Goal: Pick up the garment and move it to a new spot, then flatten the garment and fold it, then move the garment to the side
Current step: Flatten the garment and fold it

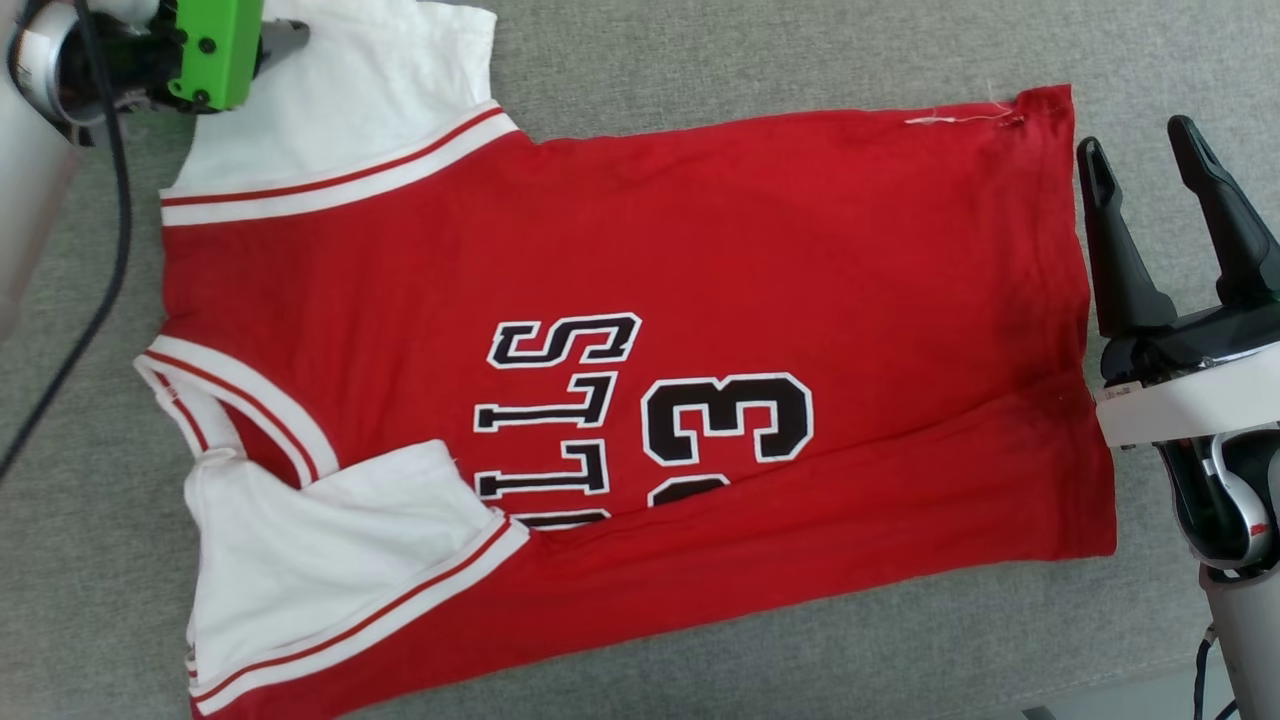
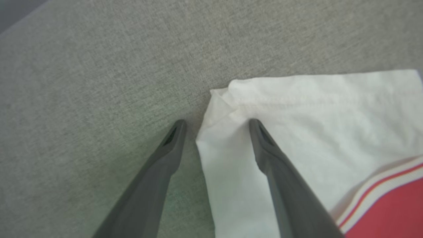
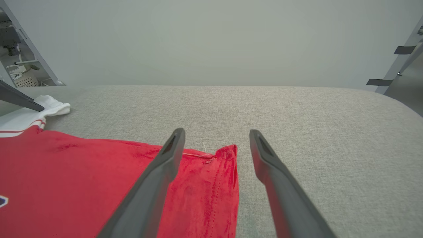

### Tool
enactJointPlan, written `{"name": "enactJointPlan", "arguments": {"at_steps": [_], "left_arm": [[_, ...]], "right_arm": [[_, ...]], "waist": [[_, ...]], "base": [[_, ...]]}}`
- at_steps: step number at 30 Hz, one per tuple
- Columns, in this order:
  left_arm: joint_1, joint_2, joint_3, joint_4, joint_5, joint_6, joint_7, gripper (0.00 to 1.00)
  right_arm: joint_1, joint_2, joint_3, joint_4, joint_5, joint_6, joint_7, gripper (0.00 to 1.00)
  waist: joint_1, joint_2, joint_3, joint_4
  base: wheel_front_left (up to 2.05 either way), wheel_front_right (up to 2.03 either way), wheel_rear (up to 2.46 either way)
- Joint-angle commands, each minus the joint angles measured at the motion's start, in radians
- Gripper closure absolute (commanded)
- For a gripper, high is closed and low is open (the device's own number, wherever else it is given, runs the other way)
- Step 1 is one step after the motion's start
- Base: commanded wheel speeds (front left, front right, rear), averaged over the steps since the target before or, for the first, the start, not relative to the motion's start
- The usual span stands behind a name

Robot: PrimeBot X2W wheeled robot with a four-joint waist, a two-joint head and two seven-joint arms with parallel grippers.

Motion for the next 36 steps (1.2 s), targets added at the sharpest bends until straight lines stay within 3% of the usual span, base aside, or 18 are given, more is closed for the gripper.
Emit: {"name": "enactJointPlan", "arguments": {"at_steps": [1,2,4,10,15,21,22,25,29,36], "left_arm": [[0.010,-0.002,-0.023,0.018,0.002,-0.005,0.018,0.00],[0.017,-0.001,-0.032,0.022,-0.003,-0.007,0.028,0.00],[0.029,0.001,-0.043,0.021,-0.014,-0.009,0.033,1.00],[0.042,0.018,-0.061,-0.024,-0.018,-0.012,-0.049,1.00],[0.058,0.037,-0.083,-0.102,-0.016,-0.012,-0.160,1.00],[0.108,0.059,-0.109,-0.196,-0.024,-0.012,-0.274,1.00],[0.125,0.065,-0.116,-0.221,-0.021,-0.012,-0.306,1.00],[0.149,0.069,-0.125,-0.260,-0.014,-0.012,-0.347,1.00],[0.176,0.070,-0.131,-0.304,-0.006,-0.008,-0.379,1.00],[0.195,0.075,-0.134,-0.361,0.015,0.014,-0.417,1.00]], "right_arm": [[-0.019,-0.007,0.002,0.007,0.009,-0.001,-0.011,0.00],[-0.020,-0.010,0.002,0.011,0.012,-0.001,-0.014,0.00],[-0.022,-0.018,-0.001,0.020,0.018,-0.001,-0.018,0.00],[-0.055,-0.059,-0.022,0.027,0.025,-0.001,-0.008,0.00],[-0.123,-0.159,-0.004,0.032,0.060,-0.001,0.103,0.00],[-0.234,-0.326,0.115,0.047,0.182,-0.001,0.410,0.00],[-0.272,-0.378,0.160,0.062,0.233,-0.001,0.532,0.00],[-0.325,-0.431,0.225,0.102,0.325,-0.001,0.715,0.00],[-0.379,-0.466,0.295,0.172,0.381,-0.001,0.878,0.00],[-0.442,-0.407,0.370,0.350,0.372,-0.001,0.908,0.00]], "waist": [[-0.0002,-0.0001,0.027,-0.025],[-0.0002,-0.0001,0.027,-0.024],[-0.0002,-0.0001,0.021,-0.018],[-0.0002,-0.0001,-0.027,0.010],[-0.0002,-0.0001,-0.090,0.050],[-0.0002,-0.0001,-0.157,0.104],[-0.0002,-0.0001,-0.171,0.119],[-0.0002,-0.0001,-0.182,0.142],[-0.0002,-0.0001,-0.179,0.170],[-0.0002,-0.0001,-0.142,0.200]], "base": [[0.00,0.00,0.00],[0.00,0.00,0.00],[0.00,0.00,0.00],[0.00,0.00,0.00],[0.00,0.00,0.00],[0.00,0.00,0.00],[0.00,0.00,0.00],[0.00,0.00,0.00],[0.00,0.00,0.00],[0.00,0.00,0.00]]}}
